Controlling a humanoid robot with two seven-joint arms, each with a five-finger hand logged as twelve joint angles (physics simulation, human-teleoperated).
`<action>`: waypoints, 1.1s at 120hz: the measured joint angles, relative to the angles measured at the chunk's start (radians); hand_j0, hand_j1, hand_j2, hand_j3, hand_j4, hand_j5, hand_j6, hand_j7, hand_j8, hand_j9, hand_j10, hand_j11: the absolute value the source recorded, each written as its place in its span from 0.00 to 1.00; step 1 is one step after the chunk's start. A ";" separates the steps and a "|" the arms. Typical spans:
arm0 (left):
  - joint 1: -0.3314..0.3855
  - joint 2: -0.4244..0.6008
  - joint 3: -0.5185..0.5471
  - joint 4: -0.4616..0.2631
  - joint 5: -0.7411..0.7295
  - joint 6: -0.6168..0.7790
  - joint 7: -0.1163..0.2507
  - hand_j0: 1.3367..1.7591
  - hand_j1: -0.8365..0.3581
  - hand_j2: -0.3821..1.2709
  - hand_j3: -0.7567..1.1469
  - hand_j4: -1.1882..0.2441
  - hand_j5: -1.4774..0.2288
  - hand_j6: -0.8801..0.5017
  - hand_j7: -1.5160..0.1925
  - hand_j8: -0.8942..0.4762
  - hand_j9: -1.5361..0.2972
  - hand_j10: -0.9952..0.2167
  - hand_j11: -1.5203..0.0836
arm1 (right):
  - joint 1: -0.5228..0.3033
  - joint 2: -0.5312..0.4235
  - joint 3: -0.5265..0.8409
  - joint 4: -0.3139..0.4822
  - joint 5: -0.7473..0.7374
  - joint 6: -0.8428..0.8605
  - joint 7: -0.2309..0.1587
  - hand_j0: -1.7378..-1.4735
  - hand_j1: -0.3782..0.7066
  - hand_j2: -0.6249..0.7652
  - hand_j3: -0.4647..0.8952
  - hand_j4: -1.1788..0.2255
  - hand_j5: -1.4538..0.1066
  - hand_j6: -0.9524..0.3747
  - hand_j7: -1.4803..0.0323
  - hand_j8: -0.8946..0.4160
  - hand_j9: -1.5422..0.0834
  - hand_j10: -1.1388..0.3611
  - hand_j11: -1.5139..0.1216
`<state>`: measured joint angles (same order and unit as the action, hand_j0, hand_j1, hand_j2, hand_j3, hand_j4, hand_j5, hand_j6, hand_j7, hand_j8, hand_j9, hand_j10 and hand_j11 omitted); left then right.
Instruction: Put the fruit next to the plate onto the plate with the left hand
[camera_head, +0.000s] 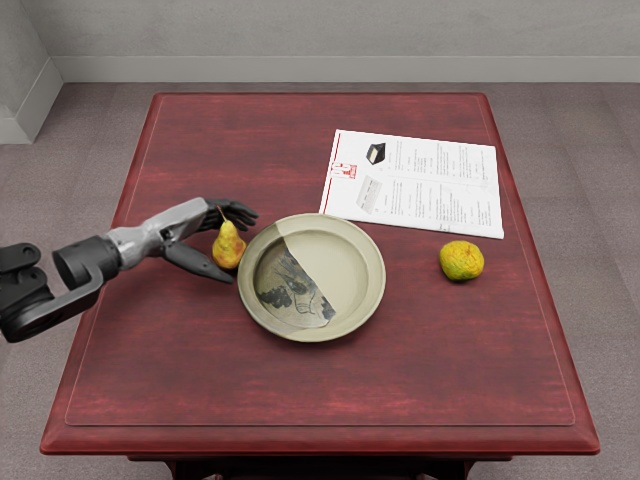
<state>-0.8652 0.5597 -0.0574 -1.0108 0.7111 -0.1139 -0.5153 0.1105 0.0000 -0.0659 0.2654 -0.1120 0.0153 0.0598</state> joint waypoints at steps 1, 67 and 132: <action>0.000 0.000 0.000 -0.001 0.000 0.000 0.000 0.76 0.63 0.28 0.40 0.58 0.59 0.37 0.61 0.39 0.58 0.52 0.66 | 0.000 0.000 0.000 0.000 0.000 0.000 0.000 0.30 0.04 0.45 0.34 0.83 0.92 0.71 0.97 0.67 0.94 0.75 0.92; 0.011 0.006 0.001 -0.012 0.001 0.047 0.000 0.76 0.54 0.29 0.40 0.51 0.52 0.31 0.55 0.32 0.52 0.45 0.58 | 0.000 0.000 0.000 0.000 0.000 0.000 0.000 0.30 0.04 0.45 0.34 0.83 0.92 0.71 0.97 0.67 0.94 0.75 0.92; 0.014 0.008 0.006 -0.014 -0.001 0.049 -0.001 0.76 0.46 0.31 0.40 0.44 0.45 0.23 0.48 0.32 0.45 0.43 0.50 | 0.000 0.000 0.000 0.000 0.000 0.000 0.000 0.30 0.04 0.45 0.34 0.83 0.92 0.71 0.97 0.67 0.94 0.75 0.92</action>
<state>-0.8513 0.5676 -0.0512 -1.0252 0.7105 -0.0650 -0.5159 0.1104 0.0000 -0.0659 0.2654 -0.1120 0.0153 0.0598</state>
